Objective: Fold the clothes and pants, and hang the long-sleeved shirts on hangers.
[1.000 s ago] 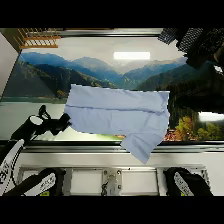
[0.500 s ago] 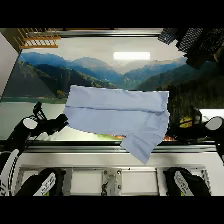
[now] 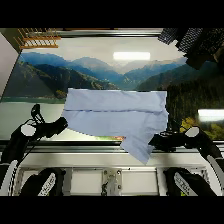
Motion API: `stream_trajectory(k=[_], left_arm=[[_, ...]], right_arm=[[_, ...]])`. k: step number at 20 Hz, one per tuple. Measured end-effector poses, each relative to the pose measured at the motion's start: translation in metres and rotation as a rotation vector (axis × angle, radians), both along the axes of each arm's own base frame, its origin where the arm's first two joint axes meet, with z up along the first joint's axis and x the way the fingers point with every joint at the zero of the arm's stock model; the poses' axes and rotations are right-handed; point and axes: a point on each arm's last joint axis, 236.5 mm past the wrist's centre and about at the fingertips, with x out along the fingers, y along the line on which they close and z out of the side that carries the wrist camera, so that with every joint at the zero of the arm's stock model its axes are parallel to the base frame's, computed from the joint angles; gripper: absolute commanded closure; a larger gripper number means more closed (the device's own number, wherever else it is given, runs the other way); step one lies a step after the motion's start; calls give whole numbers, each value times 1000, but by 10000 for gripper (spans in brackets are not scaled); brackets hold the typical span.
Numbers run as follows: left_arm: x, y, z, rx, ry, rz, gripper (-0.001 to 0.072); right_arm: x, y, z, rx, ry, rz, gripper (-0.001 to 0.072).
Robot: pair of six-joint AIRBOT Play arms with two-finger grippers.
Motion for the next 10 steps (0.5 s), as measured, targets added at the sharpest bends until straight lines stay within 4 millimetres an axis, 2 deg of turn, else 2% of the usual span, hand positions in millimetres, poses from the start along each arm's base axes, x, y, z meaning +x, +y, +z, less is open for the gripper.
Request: stream_trajectory(k=[2,3,7,10], left_arm=[[0,0,0,0,-1,-1,701],[0,0,0,0,-1,-2,700],[-6,9,2,11,27,4,701],[-29,30,6,72,98,-22,701]], right_arm=[[-2,8,-6,0,9,27,634],[-3,10,-8,-3,8,44,699],[-1,7,-2,-37,-24,122,698],[-6,0,21,-70,-38,219,698]])
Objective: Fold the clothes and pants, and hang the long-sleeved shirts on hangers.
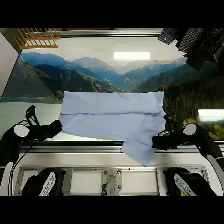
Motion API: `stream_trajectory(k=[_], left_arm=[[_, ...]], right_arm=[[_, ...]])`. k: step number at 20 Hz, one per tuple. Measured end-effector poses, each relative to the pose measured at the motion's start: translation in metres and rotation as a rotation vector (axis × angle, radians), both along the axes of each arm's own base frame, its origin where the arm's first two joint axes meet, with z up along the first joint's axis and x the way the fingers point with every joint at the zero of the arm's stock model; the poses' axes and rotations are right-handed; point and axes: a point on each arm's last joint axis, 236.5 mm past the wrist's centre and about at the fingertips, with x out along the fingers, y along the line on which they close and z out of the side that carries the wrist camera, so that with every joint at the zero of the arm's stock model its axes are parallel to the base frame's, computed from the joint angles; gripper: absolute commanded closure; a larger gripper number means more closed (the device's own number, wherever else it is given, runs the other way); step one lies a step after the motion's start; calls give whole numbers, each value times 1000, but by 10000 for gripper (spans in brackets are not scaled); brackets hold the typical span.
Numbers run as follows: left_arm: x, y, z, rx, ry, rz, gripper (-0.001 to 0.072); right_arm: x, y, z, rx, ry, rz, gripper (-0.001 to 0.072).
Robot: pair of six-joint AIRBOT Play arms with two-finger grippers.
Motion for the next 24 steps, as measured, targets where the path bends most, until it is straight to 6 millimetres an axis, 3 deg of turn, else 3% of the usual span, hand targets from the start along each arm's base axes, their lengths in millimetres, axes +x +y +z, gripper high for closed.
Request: stream_trajectory(k=[4,7,9,15,20,24], left_arm=[[-34,11,13,42,66,-32,701],[-40,7,16,63,82,-81,702],[-35,5,17,69,102,-113,702],[32,14,22,71,130,-147,701],[88,24,13,61,158,-155,701],[119,30,2,55,179,-160,701]], right_arm=[[-1,-19,35,-82,-21,96,699],[19,-27,61,-120,-73,114,699],[39,-31,75,-137,-112,113,699],[121,-40,92,-168,-217,76,699],[188,-40,77,-168,-292,47,698],[232,-29,65,-144,-386,14,690]])
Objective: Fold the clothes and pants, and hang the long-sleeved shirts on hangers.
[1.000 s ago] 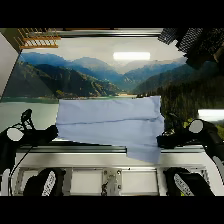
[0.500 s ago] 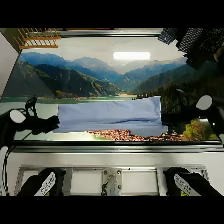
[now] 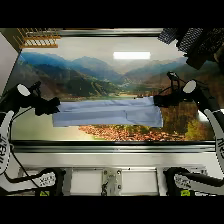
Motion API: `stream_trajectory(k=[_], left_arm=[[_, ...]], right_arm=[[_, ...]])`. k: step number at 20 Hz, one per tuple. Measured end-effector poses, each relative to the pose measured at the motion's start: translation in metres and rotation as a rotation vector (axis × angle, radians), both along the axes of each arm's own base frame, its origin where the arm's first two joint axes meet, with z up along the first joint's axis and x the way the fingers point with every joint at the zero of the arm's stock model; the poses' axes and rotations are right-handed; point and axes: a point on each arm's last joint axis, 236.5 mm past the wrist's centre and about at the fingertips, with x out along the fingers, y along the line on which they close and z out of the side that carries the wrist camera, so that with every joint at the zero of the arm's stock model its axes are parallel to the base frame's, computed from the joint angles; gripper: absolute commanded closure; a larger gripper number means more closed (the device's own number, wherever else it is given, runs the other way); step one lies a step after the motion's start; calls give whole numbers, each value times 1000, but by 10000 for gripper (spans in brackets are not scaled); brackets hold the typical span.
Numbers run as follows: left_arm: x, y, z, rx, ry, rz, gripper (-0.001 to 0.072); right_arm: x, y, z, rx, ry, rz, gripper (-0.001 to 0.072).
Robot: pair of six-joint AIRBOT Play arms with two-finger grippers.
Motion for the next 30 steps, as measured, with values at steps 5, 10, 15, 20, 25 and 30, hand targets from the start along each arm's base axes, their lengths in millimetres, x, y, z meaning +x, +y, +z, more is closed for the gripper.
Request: stream_trajectory(k=[5,10,15,20,25,30], left_arm=[[36,-6,-5,-54,-28,6,143],[71,-12,21,-97,-122,10,360],[70,-30,41,-103,-168,-51,700],[41,-74,30,-111,-154,-144,701],[15,-124,11,-115,-129,-254,701],[10,-164,8,-115,-165,-326,701]], right_arm=[[50,9,7,51,-171,-82,23],[79,7,32,134,-285,-184,22],[57,-38,20,149,-176,-199,21],[17,-88,-26,201,31,-238,21],[6,-73,-63,310,142,-211,35],[10,-21,-72,423,177,-137,433]])
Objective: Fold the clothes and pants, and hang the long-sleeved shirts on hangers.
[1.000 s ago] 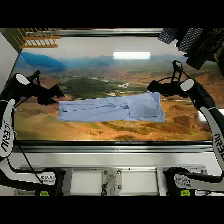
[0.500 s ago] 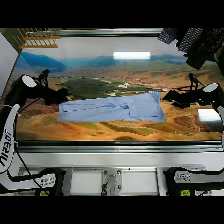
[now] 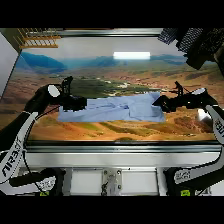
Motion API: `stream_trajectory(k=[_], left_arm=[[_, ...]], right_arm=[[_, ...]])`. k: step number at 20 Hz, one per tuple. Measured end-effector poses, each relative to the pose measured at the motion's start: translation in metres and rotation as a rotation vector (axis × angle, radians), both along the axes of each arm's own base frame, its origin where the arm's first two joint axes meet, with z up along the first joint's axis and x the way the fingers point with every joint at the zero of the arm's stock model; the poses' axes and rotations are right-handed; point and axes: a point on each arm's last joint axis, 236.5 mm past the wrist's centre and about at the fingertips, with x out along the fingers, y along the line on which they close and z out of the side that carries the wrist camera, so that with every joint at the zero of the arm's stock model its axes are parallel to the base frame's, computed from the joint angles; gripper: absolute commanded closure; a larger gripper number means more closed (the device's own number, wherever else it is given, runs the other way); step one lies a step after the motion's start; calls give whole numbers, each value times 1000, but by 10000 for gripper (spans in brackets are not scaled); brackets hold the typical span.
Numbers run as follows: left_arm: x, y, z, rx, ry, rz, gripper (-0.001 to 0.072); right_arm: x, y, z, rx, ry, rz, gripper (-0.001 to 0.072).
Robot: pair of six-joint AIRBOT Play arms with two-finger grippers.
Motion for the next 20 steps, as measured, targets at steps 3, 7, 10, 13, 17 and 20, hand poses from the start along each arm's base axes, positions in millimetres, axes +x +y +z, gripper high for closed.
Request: stream_trajectory(k=[3,7,10,13,17,20], left_arm=[[-2,-14,0,-1,-14,-26,701],[-3,-20,0,-2,-15,-31,701],[-5,-24,0,-5,-11,-29,702],[-3,-38,0,-8,-29,-47,701],[7,-85,-3,-35,-37,-124,702],[17,-139,-7,-87,-37,-188,701]], right_arm=[[0,18,-3,13,-2,35,697],[0,25,6,23,-8,45,698],[-3,11,26,-32,2,65,698],[-7,-11,65,-147,7,122,698],[-13,-22,127,-277,12,196,698],[-17,-10,167,-365,3,260,698]])
